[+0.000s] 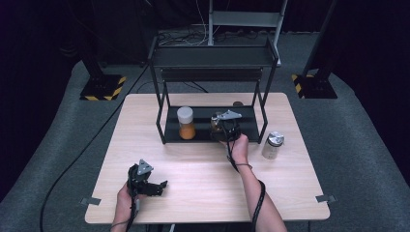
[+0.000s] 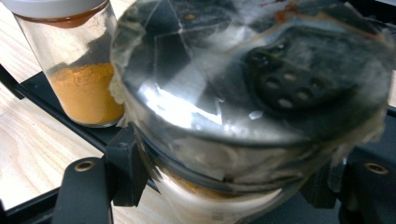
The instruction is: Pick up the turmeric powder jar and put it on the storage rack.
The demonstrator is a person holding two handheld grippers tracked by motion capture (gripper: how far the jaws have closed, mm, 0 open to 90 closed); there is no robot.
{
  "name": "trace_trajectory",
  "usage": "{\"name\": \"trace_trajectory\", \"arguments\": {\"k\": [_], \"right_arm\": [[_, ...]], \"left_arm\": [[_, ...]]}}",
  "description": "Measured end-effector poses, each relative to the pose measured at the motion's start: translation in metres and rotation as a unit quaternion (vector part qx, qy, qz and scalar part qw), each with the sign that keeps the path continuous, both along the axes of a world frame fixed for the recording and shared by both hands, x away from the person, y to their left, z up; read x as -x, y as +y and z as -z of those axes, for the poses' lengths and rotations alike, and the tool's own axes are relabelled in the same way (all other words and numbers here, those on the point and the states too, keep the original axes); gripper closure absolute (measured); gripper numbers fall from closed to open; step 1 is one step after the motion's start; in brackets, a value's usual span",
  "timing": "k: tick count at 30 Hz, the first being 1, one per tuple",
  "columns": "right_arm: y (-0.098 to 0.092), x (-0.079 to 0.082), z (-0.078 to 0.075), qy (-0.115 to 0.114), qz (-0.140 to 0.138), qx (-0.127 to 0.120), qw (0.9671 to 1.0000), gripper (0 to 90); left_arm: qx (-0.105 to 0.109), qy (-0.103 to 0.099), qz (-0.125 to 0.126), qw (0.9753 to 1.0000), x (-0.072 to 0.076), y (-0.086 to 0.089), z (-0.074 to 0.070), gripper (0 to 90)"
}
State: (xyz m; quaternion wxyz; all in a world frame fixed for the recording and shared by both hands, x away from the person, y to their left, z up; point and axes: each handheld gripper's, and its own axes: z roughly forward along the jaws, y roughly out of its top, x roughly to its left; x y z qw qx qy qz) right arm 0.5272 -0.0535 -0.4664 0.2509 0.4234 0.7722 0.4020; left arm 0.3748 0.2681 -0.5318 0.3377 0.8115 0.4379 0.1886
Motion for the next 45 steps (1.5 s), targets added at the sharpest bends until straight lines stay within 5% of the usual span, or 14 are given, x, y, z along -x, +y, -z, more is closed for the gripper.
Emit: {"name": "trace_trajectory", "arguments": {"k": [45], "right_arm": [[0.017, -0.018, 0.012, 0.013, -0.002, 0.011, 0.9999, 30.1]], "left_arm": [[0.000, 0.000, 0.000, 1.0000, 0.000, 0.000, 0.000, 0.2]]}}
